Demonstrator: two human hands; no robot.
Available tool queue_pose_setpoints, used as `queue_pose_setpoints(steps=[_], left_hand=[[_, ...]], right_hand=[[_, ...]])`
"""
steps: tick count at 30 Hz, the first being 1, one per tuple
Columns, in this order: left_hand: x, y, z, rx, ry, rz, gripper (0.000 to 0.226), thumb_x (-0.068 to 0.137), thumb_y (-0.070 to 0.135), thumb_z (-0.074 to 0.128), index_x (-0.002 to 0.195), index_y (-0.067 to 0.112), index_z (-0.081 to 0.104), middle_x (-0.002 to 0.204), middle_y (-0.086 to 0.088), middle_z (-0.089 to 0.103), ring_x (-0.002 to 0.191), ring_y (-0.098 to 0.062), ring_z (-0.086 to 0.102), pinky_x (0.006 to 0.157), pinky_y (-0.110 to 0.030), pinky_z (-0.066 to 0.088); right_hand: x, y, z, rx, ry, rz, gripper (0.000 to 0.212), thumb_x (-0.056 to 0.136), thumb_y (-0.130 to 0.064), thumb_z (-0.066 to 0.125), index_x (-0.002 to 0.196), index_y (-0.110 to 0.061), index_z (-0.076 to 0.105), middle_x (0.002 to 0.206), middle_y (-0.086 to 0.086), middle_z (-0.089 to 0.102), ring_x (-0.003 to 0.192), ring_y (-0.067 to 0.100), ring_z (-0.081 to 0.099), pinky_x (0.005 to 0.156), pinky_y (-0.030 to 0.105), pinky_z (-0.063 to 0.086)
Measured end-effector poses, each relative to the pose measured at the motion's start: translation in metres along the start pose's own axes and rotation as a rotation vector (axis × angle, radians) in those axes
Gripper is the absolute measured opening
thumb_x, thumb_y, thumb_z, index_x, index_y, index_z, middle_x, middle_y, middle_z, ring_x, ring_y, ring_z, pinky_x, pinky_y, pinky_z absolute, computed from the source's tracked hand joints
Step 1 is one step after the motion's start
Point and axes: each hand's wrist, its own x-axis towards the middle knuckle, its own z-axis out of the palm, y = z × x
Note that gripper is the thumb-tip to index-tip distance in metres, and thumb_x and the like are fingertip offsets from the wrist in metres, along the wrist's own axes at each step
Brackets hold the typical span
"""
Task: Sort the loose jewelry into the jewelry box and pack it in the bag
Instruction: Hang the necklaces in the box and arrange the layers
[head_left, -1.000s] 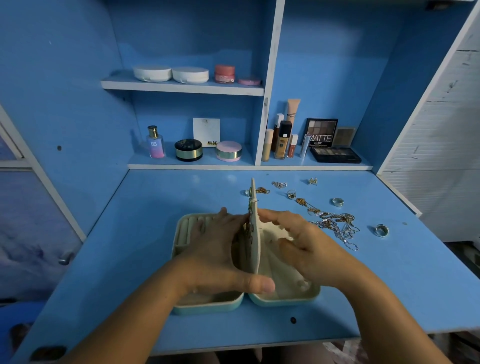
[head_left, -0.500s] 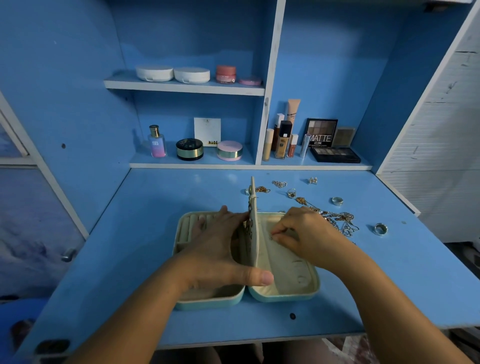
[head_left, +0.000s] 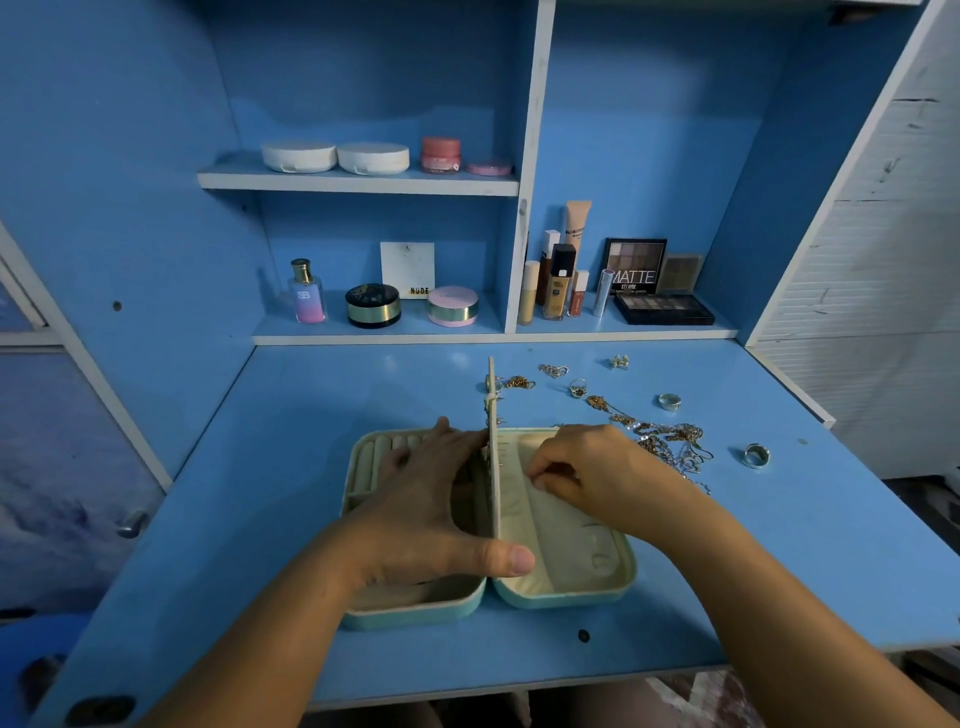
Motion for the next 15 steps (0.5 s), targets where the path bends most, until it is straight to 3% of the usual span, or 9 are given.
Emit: queue_pose_setpoints(steps=[7, 10, 13, 15], left_hand=[[0.001, -0.002, 0.002, -0.008, 0.029, 0.029, 0.086, 0.037, 0.081, 0.057, 0.113, 0.072, 0.018, 0.112, 0.053, -0.004, 0.127, 0.014, -0.014, 0.120, -0.038, -0.003], [0.000, -0.001, 0.002, -0.017, 0.032, 0.020, 0.089, 0.036, 0.081, 0.057, 0.116, 0.069, 0.019, 0.114, 0.051, -0.002, 0.124, 0.017, -0.016, 0.120, -0.038, -0.003], [-0.003, 0.003, 0.001, -0.024, 0.018, -0.004, 0.087, 0.033, 0.080, 0.055, 0.112, 0.070, 0.017, 0.103, 0.054, -0.008, 0.106, 0.025, -0.011, 0.118, -0.035, -0.001], [-0.004, 0.005, 0.001, -0.025, 0.008, -0.012, 0.086, 0.033, 0.080, 0.054, 0.110, 0.070, 0.017, 0.102, 0.053, -0.011, 0.106, 0.023, -0.010, 0.118, -0.035, 0.001]], right_hand=[[0.004, -0.001, 0.008, -0.031, -0.013, 0.027, 0.013, 0.091, -0.020, 0.055, 0.091, -0.013, 0.066, 0.091, 0.000, 0.057, 0.081, 0.017, 0.056, 0.078, 0.033, 0.050], [0.002, -0.006, 0.015, 0.018, 0.079, 0.082, 0.013, 0.093, -0.021, 0.053, 0.089, -0.013, 0.062, 0.088, -0.002, 0.055, 0.078, 0.014, 0.053, 0.071, 0.024, 0.045], [0.005, -0.020, 0.015, 0.369, 0.275, 0.337, 0.010, 0.092, -0.025, 0.056, 0.085, -0.022, 0.063, 0.077, -0.006, 0.064, 0.067, 0.010, 0.058, 0.061, 0.020, 0.047], [0.010, -0.031, 0.016, 0.726, 0.294, 0.544, 0.013, 0.092, -0.022, 0.058, 0.083, -0.018, 0.065, 0.069, -0.002, 0.067, 0.056, 0.008, 0.058, 0.058, 0.023, 0.052]])
